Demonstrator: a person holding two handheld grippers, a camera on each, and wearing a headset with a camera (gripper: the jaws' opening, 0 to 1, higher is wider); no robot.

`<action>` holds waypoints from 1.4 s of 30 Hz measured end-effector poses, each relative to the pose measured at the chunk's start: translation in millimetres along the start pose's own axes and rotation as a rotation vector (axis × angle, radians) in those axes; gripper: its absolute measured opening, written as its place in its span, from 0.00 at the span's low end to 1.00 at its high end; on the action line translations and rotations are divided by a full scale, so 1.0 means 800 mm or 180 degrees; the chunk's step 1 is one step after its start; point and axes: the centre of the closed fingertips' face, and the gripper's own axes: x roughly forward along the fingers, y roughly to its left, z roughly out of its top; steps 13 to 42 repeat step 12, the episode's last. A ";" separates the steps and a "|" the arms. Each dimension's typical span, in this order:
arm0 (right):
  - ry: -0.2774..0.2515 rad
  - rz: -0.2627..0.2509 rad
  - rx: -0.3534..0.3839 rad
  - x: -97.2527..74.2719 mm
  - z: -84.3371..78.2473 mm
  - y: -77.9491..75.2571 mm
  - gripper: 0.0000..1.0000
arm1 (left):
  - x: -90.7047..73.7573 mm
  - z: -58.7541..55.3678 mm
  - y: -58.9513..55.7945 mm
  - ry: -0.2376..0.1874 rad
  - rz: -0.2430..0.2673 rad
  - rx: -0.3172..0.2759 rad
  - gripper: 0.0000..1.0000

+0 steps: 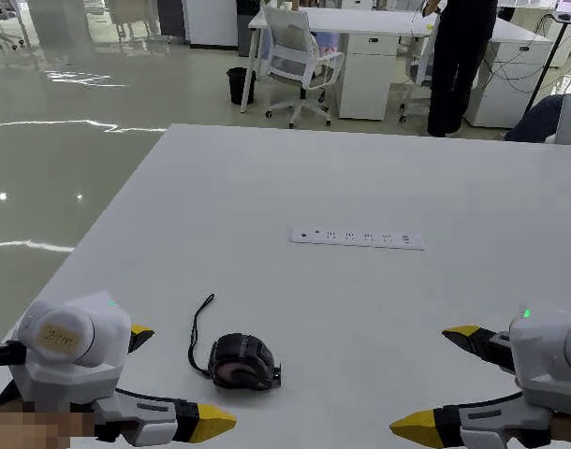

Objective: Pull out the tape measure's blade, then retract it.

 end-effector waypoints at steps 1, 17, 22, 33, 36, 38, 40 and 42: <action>0.0000 -0.0004 -0.0003 0.000 0.000 0.000 0.99 | 0.000 0.000 0.000 -0.0001 0.0000 0.0003 0.99; -0.0006 -0.0036 0.0036 -0.004 -0.004 -0.005 1.00 | 0.002 0.004 -0.001 -0.0032 -0.0032 0.0070 0.99; -0.0006 -0.0036 0.0036 -0.004 -0.004 -0.005 1.00 | 0.002 0.004 -0.001 -0.0032 -0.0032 0.0070 0.99; -0.0006 -0.0036 0.0036 -0.004 -0.004 -0.005 1.00 | 0.002 0.004 -0.001 -0.0032 -0.0032 0.0070 0.99; -0.0006 -0.0036 0.0036 -0.004 -0.004 -0.005 1.00 | 0.002 0.004 -0.001 -0.0032 -0.0032 0.0070 0.99; -0.0006 -0.0036 0.0036 -0.004 -0.004 -0.005 1.00 | 0.002 0.004 -0.001 -0.0032 -0.0032 0.0070 0.99; -0.0006 -0.0036 0.0036 -0.004 -0.004 -0.005 1.00 | 0.002 0.004 -0.001 -0.0032 -0.0032 0.0070 0.99; -0.0006 -0.0036 0.0036 -0.004 -0.004 -0.005 1.00 | 0.002 0.004 -0.001 -0.0032 -0.0032 0.0070 0.99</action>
